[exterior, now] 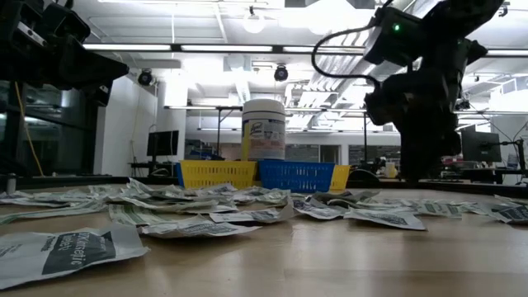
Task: Pick & Place First Aid Supplies
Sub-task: Put the black towelette pack into the right blue bin
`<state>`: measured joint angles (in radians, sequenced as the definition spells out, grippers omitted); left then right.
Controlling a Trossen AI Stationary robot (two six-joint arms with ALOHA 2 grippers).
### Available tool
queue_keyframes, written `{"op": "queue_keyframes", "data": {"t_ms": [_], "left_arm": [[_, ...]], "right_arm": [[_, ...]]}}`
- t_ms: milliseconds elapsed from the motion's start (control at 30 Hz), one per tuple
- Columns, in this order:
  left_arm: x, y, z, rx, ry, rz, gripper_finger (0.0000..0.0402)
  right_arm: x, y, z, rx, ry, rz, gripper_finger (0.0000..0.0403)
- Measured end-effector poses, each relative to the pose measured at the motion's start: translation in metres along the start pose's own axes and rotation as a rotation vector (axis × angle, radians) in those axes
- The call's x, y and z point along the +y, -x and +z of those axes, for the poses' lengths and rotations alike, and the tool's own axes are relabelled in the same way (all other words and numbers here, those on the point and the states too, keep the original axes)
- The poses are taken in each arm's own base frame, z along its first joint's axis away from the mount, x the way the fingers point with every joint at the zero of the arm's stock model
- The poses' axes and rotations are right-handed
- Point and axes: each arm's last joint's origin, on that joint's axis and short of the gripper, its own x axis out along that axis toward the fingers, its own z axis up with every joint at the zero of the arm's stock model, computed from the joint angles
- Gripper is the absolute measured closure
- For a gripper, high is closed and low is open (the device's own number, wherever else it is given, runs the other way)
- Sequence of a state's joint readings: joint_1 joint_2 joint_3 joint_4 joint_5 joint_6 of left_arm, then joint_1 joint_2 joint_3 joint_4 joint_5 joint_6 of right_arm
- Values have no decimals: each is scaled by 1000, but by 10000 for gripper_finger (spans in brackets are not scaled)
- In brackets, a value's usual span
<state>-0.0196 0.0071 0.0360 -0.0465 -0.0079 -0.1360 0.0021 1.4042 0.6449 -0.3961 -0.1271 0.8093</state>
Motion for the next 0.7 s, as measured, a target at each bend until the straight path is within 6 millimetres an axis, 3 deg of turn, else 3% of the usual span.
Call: {"op": "queue_keyframes", "data": {"t_ms": [200, 700], "left_arm": [[0, 0, 0, 0, 0, 0, 394], [0, 0, 0, 0, 0, -1, 394]], "right_arm": [[-2, -5, -1, 28, -98, -23, 252], [-4, -5, -3, 40, -189, -58, 257]]}}
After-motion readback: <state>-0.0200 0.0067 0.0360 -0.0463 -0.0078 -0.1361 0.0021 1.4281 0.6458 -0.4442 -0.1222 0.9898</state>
